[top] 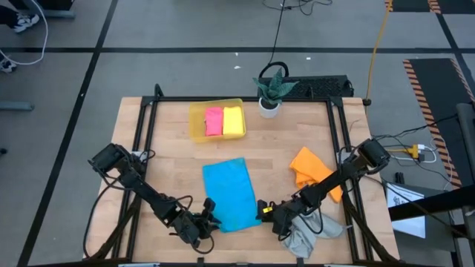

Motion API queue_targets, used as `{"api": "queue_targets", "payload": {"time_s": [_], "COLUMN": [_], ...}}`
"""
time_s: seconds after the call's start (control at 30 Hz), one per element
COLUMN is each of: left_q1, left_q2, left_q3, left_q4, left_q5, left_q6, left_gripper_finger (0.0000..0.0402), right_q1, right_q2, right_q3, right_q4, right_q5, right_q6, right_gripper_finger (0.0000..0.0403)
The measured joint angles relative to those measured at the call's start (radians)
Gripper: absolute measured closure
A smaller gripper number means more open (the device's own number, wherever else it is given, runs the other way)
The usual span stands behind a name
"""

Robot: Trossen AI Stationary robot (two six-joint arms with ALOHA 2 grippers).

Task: Fold microfiber towels
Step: Fold the blue microfiber cloth

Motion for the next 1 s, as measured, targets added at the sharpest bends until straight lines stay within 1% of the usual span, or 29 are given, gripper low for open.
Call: {"api": "queue_targets", "payload": {"time_s": [0.13,0.23,0.33,0.4,0.47,0.57,0.67,0.8,0.9,1.0], "left_q1": [0.0,0.0,-0.005,-0.016,-0.029,-0.041,-0.052,-0.054,-0.055,-0.063], "left_q2": [0.0,0.0,-0.002,-0.002,-0.003,-0.003,0.001,0.038,0.082,0.108], "left_q3": [0.0,0.0,0.0,0.001,0.002,0.002,0.002,0.002,0.003,0.001], "left_q4": [-0.014,-0.033,-0.057,-0.074,-0.086,-0.087,-0.09,-0.078,-0.012,0.082], "left_q5": [0.005,0.035,0.051,0.048,0.039,0.025,0.006,-0.01,-0.035,-0.064], "left_q6": [-0.037,-0.073,-0.123,-0.135,-0.136,-0.133,-0.128,-0.104,-0.102,-0.06], "left_gripper_finger": [0.0227,0.018,0.0147,0.0135,0.0133,0.014,0.0152,0.0167,0.0176,0.0182], "right_q1": [-0.011,-0.016,-0.024,-0.027,-0.027,-0.027,-0.027,-0.027,-0.027,-0.028], "right_q2": [0.0,0.0,0.0,0.0,0.001,0.002,-0.011,-0.038,-0.055,-0.063], "right_q3": [0.0,0.0,-0.001,-0.001,-0.002,-0.003,-0.005,-0.005,-0.005,-0.005], "right_q4": [0.0,-0.001,-0.005,-0.004,0.01,0.043,0.027,0.02,0.002,-0.023], "right_q5": [0.012,0.015,0.015,0.015,0.017,0.02,0.022,0.021,0.021,0.022], "right_q6": [0.008,0.056,0.121,0.138,0.142,0.174,0.249,0.351,0.425,0.512], "right_gripper_finger": [0.0291,0.0324,0.0363,0.0386,0.0398,0.0394,0.0395,0.04,0.0398,0.0399]}}
